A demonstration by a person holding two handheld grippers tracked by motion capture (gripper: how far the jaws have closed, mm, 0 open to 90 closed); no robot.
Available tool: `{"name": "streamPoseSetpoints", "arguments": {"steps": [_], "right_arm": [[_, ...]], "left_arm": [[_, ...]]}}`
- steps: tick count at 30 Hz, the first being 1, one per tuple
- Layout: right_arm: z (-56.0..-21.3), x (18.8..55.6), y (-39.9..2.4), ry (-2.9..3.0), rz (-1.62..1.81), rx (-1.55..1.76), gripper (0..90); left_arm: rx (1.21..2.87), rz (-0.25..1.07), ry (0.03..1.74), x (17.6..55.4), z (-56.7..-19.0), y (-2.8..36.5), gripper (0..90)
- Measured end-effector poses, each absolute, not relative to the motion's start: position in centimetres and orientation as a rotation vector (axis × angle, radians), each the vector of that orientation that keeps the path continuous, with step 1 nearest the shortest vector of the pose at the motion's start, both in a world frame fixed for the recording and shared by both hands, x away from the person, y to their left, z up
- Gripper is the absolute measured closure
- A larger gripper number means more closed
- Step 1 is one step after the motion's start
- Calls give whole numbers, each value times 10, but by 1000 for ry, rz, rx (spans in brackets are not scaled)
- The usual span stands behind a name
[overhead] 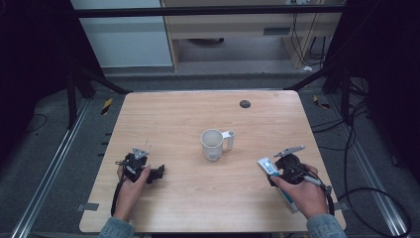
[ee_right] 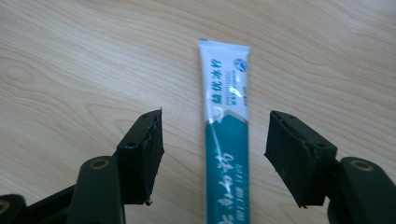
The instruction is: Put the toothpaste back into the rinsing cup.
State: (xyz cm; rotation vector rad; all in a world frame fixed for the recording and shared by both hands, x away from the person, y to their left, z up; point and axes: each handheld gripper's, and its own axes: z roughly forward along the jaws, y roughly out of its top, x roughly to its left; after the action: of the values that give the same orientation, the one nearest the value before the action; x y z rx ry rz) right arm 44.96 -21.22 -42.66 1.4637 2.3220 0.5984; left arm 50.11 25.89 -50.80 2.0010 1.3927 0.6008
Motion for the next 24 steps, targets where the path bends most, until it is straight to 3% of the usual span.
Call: {"name": "streamPoseSetpoints", "arguments": {"steps": [10,24], "right_arm": [[-431,471,-216,2376,501,1515,468],[-440,483,-221,2393,465,1574,444]], "left_arm": [[2008,596,1382,501,-508,260,0],[2011,596,1380,502,-508,260,0]]}}
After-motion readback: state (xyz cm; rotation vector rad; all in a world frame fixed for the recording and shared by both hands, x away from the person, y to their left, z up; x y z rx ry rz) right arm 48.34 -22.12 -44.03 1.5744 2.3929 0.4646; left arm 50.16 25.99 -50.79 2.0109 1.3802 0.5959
